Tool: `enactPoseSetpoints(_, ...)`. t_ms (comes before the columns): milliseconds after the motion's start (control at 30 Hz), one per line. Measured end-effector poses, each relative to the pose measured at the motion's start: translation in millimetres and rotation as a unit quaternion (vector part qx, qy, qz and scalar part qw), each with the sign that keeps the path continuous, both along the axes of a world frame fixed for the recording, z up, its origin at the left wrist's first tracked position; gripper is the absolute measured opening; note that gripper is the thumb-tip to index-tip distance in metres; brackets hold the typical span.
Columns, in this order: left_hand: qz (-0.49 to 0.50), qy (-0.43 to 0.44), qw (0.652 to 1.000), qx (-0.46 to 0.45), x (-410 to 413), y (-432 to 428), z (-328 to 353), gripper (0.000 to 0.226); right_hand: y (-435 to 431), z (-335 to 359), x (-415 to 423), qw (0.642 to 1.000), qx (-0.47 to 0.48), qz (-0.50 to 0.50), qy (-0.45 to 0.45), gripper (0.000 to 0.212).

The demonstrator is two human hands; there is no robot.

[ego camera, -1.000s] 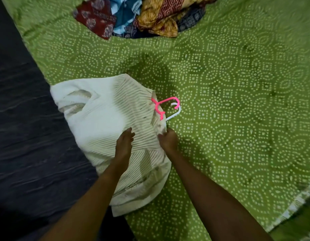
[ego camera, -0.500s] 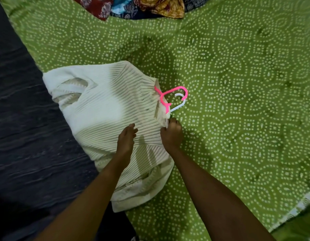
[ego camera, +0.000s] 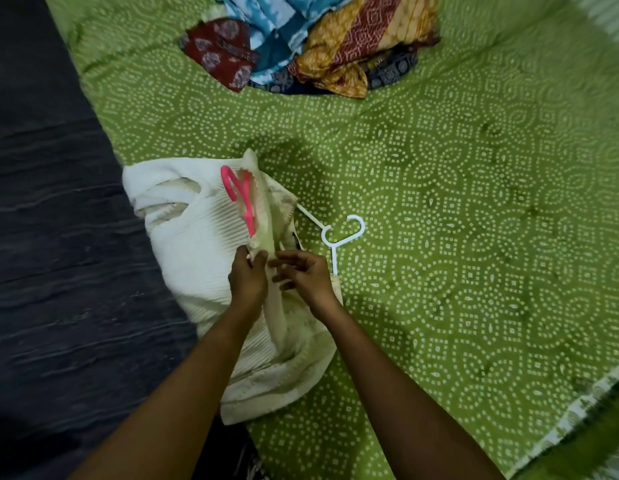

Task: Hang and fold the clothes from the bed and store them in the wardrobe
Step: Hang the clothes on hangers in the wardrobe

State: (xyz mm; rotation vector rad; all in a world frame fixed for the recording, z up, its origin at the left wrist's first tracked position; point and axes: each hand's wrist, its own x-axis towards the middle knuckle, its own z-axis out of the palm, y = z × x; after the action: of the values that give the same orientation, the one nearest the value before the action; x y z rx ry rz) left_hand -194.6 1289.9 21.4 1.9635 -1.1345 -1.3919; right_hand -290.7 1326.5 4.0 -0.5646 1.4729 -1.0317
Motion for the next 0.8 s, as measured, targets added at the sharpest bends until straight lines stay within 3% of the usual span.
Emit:
enactPoseSetpoints(133,0.042,-0.043,0.997,-0.040,27,12,30,0.023,-6,24,13,0.984,-0.034,0.020,0.172,0.021)
enactPoseSetpoints(267,0.101,-0.052,0.984,-0.135,65,35,76,0.020,-6,76,46,0.953,-0.137,0.085,0.255,0.025)
enactPoseSetpoints(400,0.133,-0.088,0.968,-0.195,123,65,123,0.022,4,129,96,0.922,-0.213,0.135,0.295,0.029)
enactPoseSetpoints(633,0.282,-0.179,0.921,-0.198,252,168,216,0.044,68,223,208,0.863,-0.325,0.204,0.330,0.036)
enactPoseSetpoints(800,0.312,-0.233,0.896,-0.213,339,273,278,0.046,138,288,312,0.762,-0.444,0.304,0.360,0.044)
